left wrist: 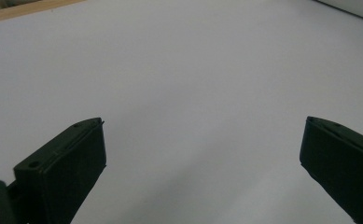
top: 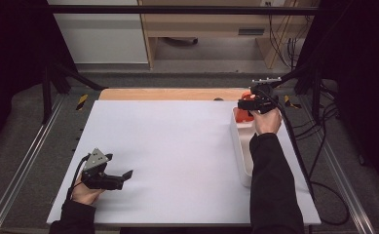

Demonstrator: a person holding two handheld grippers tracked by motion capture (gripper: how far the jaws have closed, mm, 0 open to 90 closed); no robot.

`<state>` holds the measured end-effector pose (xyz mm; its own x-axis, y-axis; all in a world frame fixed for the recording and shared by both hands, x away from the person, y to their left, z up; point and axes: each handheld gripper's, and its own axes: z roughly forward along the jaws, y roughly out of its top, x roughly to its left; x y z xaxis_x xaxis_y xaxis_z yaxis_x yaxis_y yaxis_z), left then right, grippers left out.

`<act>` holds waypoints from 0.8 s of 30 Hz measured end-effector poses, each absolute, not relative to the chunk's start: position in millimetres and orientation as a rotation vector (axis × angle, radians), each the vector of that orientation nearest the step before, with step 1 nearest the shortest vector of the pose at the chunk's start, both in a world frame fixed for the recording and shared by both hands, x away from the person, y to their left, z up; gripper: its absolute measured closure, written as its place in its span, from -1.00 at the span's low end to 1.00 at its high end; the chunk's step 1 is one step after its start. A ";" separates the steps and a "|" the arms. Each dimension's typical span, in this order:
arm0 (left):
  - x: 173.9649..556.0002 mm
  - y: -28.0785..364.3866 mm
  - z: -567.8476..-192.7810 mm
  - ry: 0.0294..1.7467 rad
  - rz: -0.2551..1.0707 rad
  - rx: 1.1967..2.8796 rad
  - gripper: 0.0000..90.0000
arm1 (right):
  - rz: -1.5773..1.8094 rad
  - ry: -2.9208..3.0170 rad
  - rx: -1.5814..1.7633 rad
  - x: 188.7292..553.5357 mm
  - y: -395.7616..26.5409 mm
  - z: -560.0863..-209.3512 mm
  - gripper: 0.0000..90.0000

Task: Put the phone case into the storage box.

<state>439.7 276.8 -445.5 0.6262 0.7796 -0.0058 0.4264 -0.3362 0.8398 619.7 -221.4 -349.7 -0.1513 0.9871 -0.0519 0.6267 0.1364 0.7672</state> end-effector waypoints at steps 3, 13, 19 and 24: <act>439.9 276.6 -445.7 0.949 0.508 1.974 -1.00 | 0.807 1.857 1.552 622.8 -219.0 -354.4 -0.65; 440.1 276.6 -445.9 0.951 0.508 1.976 -1.00 | 0.778 1.869 1.567 632.5 -215.6 -368.3 -0.66; 440.2 276.5 -446.2 0.949 0.505 1.980 -1.00 | 0.768 1.874 1.588 636.9 -216.4 -376.0 -0.65; 440.0 276.2 -446.2 0.947 0.507 1.982 -1.00 | 0.757 1.872 1.597 639.8 -215.6 -378.4 -0.66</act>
<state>440.0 276.2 -446.2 0.6297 0.7768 -0.0032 0.4283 -0.3438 0.8357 639.8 -215.6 -378.4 -0.1341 0.9895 -0.0546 0.6734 0.1314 0.7275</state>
